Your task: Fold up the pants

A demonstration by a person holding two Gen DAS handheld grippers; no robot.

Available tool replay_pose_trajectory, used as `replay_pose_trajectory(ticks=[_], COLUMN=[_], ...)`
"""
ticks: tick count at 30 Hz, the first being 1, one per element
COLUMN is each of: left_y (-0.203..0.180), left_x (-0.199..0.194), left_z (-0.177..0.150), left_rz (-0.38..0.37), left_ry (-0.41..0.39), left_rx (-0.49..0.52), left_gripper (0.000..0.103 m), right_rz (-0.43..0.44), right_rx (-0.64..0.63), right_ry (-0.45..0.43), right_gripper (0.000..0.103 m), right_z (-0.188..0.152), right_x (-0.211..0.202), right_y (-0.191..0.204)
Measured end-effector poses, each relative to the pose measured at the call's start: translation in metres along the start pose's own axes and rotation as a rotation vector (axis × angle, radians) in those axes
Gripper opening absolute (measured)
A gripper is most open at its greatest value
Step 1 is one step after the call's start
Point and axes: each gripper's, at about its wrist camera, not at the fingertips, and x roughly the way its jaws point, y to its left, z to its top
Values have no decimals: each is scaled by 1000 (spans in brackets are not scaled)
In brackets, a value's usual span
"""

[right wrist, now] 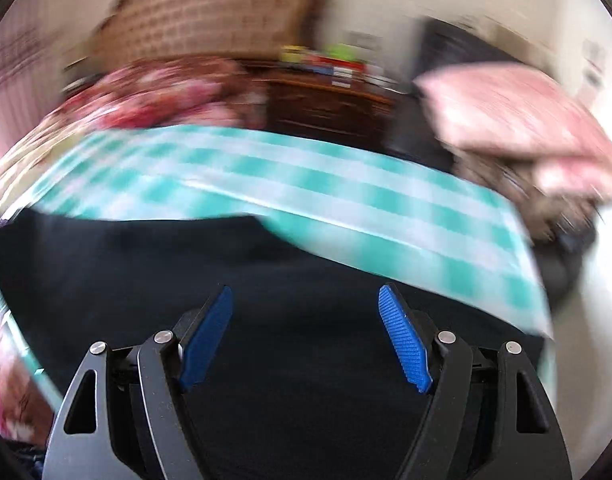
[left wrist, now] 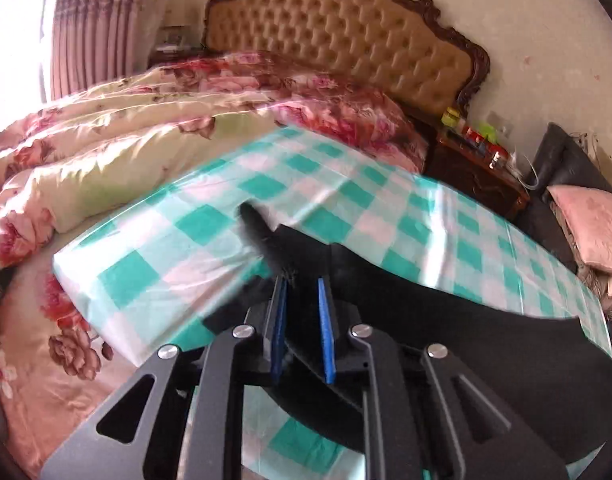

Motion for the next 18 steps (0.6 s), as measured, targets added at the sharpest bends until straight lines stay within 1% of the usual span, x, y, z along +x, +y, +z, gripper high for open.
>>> replay_pose_trajectory(ticks=[2,3,4,5,6,7,8,9,11,12,14,16,18], left_y=[21,26,28,29,32,35,41,47,56,59,66,72,73], left_x=[26,33,36,36,36,34,32,29,24,24,23,30,38], left_z=[-12,-18,-24,-27,-28,-28,-28,-29,-30,-31,-36,-39,-40], left_rz=[3,2,-12,-24,-30,-34,-38,-45,-71,-93,-163,-207,-232], left_ry=[95,114,107,96,96,94,89,81,81,86,109,133,152], left_rx=[-91,-101,-104,-106,-115,-133,-168,-203,-261,-282,-335,-381,-397], left_gripper=[15,16,18,20,26,33,37,38,40,40,41,48,48], right_rz=[86,126,174,203,235,283,312,333,366,380,401,385,364], right_rx=[-58,-81,-113,-130,-143,-161,-174,-185,-196,-182,-145,-141,-143], right_ry=[23,32,49,62,74,92,103,110,120,137,173,193,213], right_gripper=[72,72,72,71,70,69,68,68,67,67,64,62,61], right_z=[12,16,22,24,28,34,38,41,48,51,52,51,47], right_x=[17,23,32,35,40,48,53,57,68,77,92,104,118], right_y=[40,58,81,98,115,139,155,171,201,214,229,239,246])
